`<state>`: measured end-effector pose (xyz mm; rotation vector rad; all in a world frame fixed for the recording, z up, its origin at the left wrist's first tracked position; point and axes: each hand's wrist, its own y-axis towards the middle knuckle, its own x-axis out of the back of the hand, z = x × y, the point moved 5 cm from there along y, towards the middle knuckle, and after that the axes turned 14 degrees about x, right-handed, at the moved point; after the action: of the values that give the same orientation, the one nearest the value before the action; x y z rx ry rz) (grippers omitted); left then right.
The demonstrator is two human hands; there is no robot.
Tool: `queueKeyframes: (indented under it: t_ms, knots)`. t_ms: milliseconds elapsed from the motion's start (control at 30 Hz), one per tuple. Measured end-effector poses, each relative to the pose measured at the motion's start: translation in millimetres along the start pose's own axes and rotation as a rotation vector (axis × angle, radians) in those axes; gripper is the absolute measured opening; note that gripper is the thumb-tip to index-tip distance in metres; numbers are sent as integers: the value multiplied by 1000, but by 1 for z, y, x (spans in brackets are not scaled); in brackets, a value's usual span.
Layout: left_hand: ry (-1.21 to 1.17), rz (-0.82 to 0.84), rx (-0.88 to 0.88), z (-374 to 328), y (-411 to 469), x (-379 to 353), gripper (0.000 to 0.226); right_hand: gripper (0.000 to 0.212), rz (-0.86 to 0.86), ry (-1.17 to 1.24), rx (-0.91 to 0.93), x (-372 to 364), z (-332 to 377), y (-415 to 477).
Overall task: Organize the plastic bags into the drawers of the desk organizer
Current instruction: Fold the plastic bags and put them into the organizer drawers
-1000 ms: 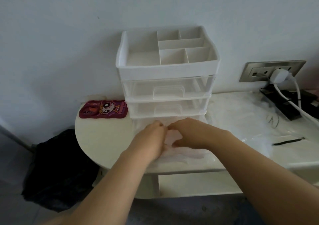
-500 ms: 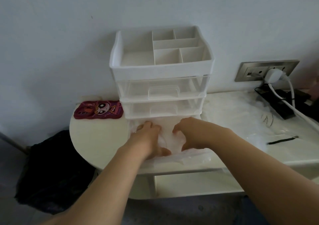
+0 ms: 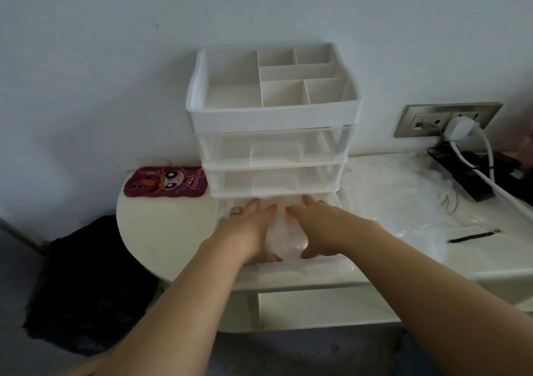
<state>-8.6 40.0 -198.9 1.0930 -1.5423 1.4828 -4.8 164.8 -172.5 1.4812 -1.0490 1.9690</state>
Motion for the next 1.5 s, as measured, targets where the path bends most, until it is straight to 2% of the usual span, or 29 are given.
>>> queueKeyframes:
  t_ms: [200, 233, 300, 367, 433, 533, 600, 667, 733, 833, 967, 1167, 1267, 1367, 1500]
  knots:
    - [22, 47, 43, 1, -6, 3, 97, 42, 35, -58, 27, -1, 1, -1]
    - [17, 57, 51, 0, -8, 5, 95, 40, 26, -75, 44, 0, 1, -4]
    - [17, 68, 55, -2, -15, 10, 83, 48, -1, -45, 80, 7, 1, -14]
    - [8, 75, 47, -2, -24, 17, 63, 49, -94, 59, 80, 22, -2, -31]
    - [-35, 56, 31, 1, -33, 22, 43, 35, -263, 149, 65, 39, -11, -52]
    - [-122, -19, 13, 7, -49, 27, 42, 11, -439, 191, -59, 52, -36, -85]
    - [-165, -84, -18, 9, -55, 30, 42, 18, -362, 194, -216, 47, -59, -103]
    - [-200, -135, -48, 5, -61, 29, 39, 23, -161, 255, -318, 29, -75, -122]
    - [-239, -182, -70, -1, -65, 29, 36, 24, -11, 247, -366, 9, -86, -136]
    - [-278, -252, -82, -7, -68, 30, 35, 33, 54, 111, -385, -12, -96, -141]
    - [-302, -317, -85, -11, -68, 32, 31, 54, -57, 112, -346, -29, -105, -129]
    - [-336, -346, -91, -14, -70, 30, 24, 65, -210, 180, -316, -40, -114, -108]
    - [-354, -353, -89, -12, -69, 30, 28, 48, -312, 177, -352, -33, -116, -110]
    - [-356, -351, -97, -13, -68, 28, 28, 25, -310, 52, -372, -29, -111, -110]
    - [-361, -344, -111, -15, -65, 27, 28, 23, -381, 13, -409, -26, -106, -114]
